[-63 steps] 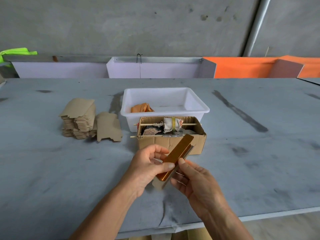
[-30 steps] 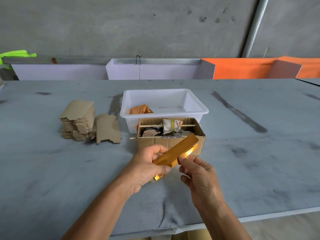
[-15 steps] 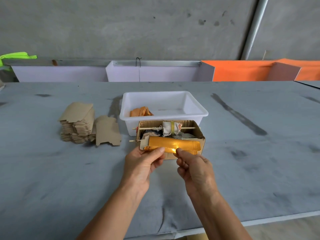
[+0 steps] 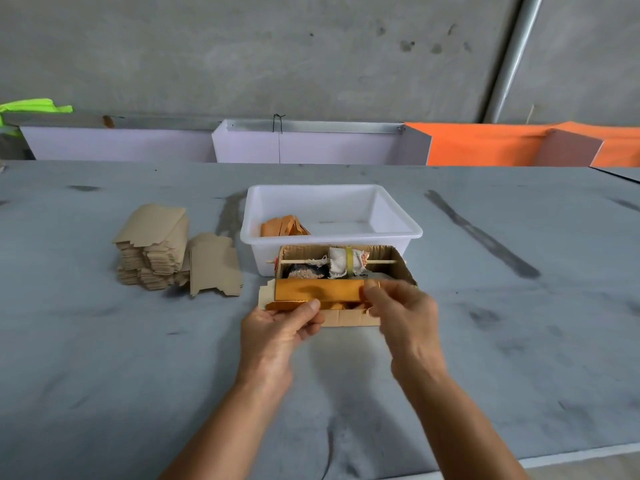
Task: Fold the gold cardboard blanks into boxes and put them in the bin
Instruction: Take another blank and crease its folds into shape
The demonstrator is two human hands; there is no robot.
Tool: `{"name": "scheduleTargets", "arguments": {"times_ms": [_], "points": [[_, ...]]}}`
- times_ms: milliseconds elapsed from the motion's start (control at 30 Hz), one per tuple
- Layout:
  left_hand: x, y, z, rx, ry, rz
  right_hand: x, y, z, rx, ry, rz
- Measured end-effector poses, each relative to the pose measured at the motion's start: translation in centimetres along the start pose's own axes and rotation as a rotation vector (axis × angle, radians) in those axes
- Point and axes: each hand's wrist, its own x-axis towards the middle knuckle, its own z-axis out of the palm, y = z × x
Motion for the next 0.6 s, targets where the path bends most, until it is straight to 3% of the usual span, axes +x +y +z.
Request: {"name": "scheduleTargets", "arguments": {"times_ms": [67,133,300,600], "points": [[-0.1,-0.1,-0.3,0.02,-0.007,-0.005,1.3,-0.9,-0.7,-0.197,0.085,-0.202],[-0.2,-0.4,-0.3,0.037,-0.008,-0.017,2.9,-1.8,-0.8,-0.445,0.063,-0.286],[-0.2,-1.1,-0.2,0.037,0.005,-0.048,6.5,-1.8,1.3,-0.975,-0.116,-0.24],[0.1,-1.3,-0.8,0.061,0.013,-0.045,8.6,-1.8,3.2,-1.039,-0.242,-0.061]]}}
